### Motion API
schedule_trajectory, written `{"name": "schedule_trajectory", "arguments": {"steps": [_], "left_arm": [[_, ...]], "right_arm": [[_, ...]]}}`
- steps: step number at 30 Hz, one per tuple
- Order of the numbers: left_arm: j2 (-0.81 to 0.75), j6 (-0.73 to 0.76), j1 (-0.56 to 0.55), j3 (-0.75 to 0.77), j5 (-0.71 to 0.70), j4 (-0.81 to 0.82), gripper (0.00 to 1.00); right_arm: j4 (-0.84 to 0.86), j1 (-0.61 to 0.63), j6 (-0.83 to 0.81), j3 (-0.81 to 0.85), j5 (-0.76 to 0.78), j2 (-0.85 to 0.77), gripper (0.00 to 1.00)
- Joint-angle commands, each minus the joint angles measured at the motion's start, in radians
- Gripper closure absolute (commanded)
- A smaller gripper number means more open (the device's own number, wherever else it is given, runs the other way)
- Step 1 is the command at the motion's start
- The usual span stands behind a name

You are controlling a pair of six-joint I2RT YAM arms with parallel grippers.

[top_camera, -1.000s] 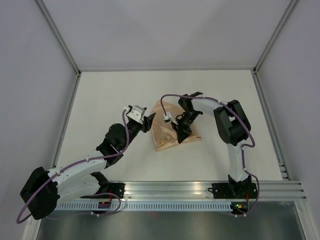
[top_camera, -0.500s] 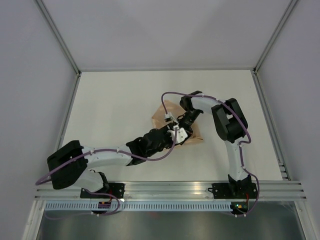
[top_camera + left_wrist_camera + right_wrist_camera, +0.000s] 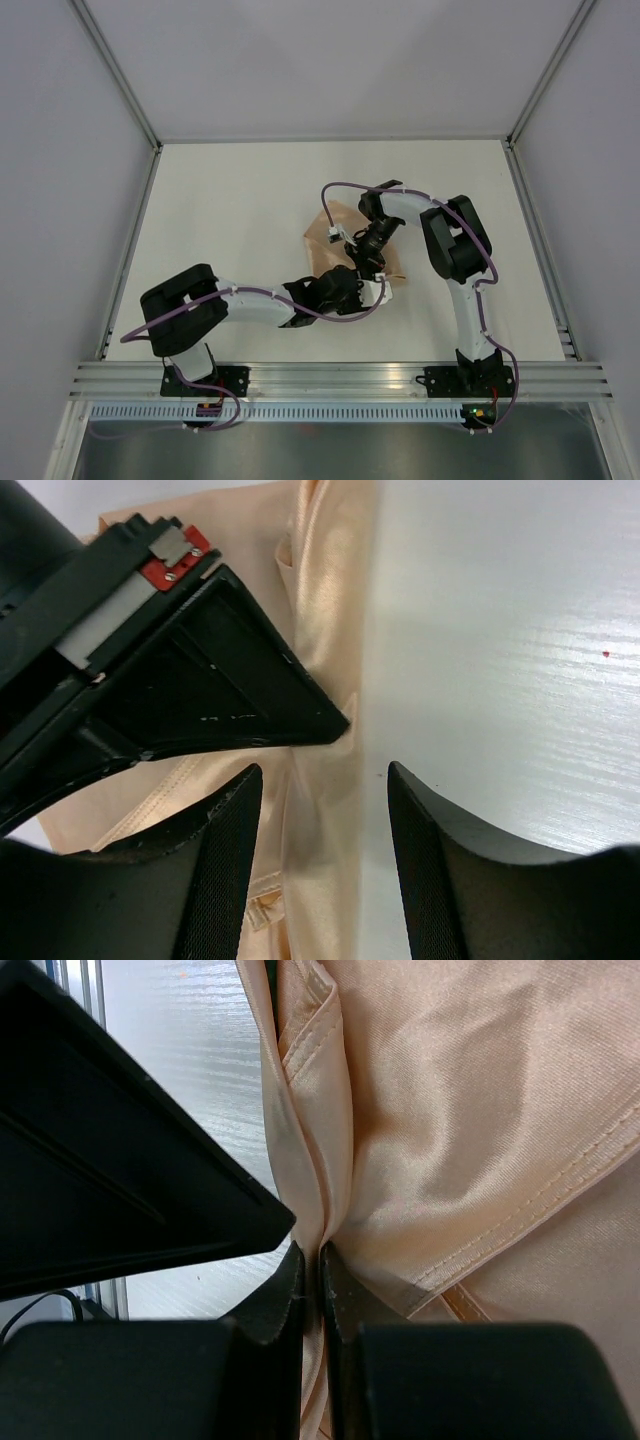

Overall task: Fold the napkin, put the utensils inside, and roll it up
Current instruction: Roll the napkin at the center of the board.

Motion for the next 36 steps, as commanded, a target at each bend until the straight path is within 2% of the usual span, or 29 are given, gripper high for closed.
{"name": "schedule_trajectory", "arguments": {"steps": [1,6,10,13,27,34,36], "left_arm": [[0.035,0.053,-0.01,0.029,0.024,-0.009,0.41],[0.065,0.058,-0.015,0.027,0.015,0.004,0.41],[0.098,0.088,-0.018,0.029,-0.046,0.035,0.41],[0.114,0.111,-0.018,0.03,-0.071,0.041,0.44],[0.19,0.136,-0.021,0.093,-0.075,-0.113,0.77],[0.203,0.09,-0.015,0.156,0.003,-0.212,0.92],[0.203,0.081,-0.01,0.173,0.02,-0.232,0.98]], "right_arm": [[0.046,-0.002,-0.039,0.012,0.055,0.051,0.99],[0.043,-0.004,-0.038,0.016,0.056,0.054,0.99],[0.036,-0.004,-0.039,0.023,0.056,0.059,0.99],[0.034,-0.005,-0.041,0.025,0.056,0.06,1.0],[0.007,-0.007,-0.05,0.048,0.052,0.077,1.0],[-0.004,-0.007,-0.059,0.049,0.048,0.077,0.99],[0.0,-0.01,-0.051,0.049,0.047,0.077,0.95]]}}
